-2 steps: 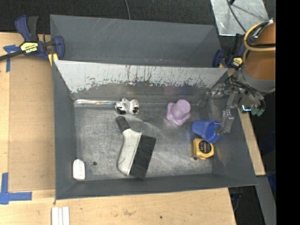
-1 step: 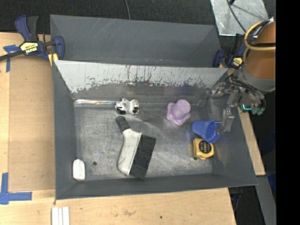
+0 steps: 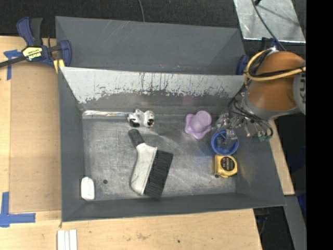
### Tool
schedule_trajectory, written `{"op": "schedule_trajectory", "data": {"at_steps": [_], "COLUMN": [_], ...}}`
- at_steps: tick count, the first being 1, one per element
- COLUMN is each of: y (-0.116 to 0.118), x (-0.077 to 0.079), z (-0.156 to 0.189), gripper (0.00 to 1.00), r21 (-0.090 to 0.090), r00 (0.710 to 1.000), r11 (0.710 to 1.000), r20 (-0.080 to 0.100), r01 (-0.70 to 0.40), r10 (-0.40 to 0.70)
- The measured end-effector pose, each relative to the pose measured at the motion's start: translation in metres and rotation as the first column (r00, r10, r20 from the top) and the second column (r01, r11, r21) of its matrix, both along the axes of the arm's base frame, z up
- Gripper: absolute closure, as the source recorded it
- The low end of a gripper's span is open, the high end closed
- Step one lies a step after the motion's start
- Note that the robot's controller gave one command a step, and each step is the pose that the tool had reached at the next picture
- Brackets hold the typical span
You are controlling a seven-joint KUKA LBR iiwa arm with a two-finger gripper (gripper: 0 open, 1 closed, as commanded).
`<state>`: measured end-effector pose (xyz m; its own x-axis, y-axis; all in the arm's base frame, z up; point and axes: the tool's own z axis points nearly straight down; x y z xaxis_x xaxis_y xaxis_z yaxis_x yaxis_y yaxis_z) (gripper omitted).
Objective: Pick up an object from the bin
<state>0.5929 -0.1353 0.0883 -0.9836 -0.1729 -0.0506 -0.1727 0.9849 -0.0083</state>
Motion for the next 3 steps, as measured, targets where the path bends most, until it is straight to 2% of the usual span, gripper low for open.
{"op": "schedule_trajectory", "data": {"at_steps": [1, 2, 3], "y": [-0.0010, -0.0032, -0.0033], "x": [-0.0020, -0.0062, -0.0063], "z": [-0.0014, 0.0017, 0.0016], "gripper": [1.00, 1.00, 1.00], "r21": [-0.001, -0.002, -0.002], "r00": [1.000, 1.000, 1.000], "r11": [1.000, 1.000, 1.000], "r20": [-0.005, -0.023, -0.023], "r01": [0.000, -0.001, -0.002], "r10": [0.000, 0.001, 0.002]}}
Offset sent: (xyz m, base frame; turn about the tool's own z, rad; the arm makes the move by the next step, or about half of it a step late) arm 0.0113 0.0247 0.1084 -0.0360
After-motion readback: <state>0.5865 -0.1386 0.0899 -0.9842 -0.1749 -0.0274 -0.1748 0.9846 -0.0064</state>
